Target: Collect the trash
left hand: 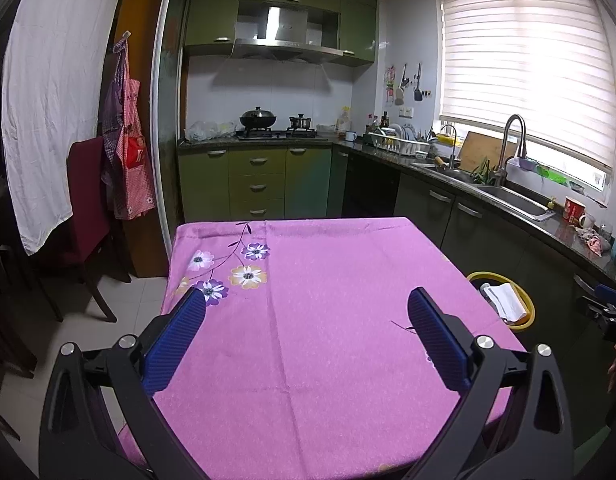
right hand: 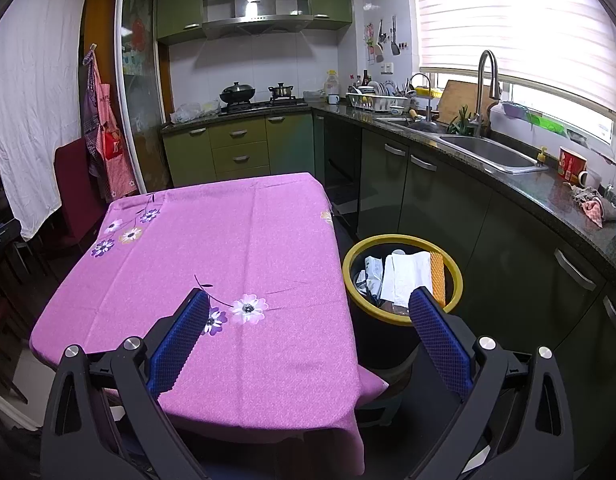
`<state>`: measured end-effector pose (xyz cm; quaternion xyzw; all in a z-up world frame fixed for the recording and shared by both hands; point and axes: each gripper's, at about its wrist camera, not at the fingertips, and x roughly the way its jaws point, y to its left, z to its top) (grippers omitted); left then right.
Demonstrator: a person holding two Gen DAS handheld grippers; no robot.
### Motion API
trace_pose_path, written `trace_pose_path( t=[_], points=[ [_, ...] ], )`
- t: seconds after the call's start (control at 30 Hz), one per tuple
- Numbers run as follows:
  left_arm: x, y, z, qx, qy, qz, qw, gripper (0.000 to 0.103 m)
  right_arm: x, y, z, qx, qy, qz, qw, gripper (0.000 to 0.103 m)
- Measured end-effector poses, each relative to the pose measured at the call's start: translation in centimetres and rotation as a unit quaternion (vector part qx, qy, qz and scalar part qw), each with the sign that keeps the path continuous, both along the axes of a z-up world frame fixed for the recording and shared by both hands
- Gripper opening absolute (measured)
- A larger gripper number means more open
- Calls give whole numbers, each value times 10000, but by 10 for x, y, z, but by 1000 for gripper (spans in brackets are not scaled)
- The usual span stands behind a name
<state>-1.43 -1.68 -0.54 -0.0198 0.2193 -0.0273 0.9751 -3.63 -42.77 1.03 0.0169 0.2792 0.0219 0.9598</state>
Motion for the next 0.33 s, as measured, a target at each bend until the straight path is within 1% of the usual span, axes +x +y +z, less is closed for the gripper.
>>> trace_pose_path(
  t=[0.17,0.27,0.33],
  points=[
    [16,6,-4,-72,243,54,9997,96,7,4,-3,-20,73,43,10000,98],
    [31,10,-10,5,371,87,9993,96,17,8,-3,-76,130,116,9998,98],
    [50,13,-16,53,541,85,9985,96,27,13,-3,-145,171,174,9996,98]
  ],
)
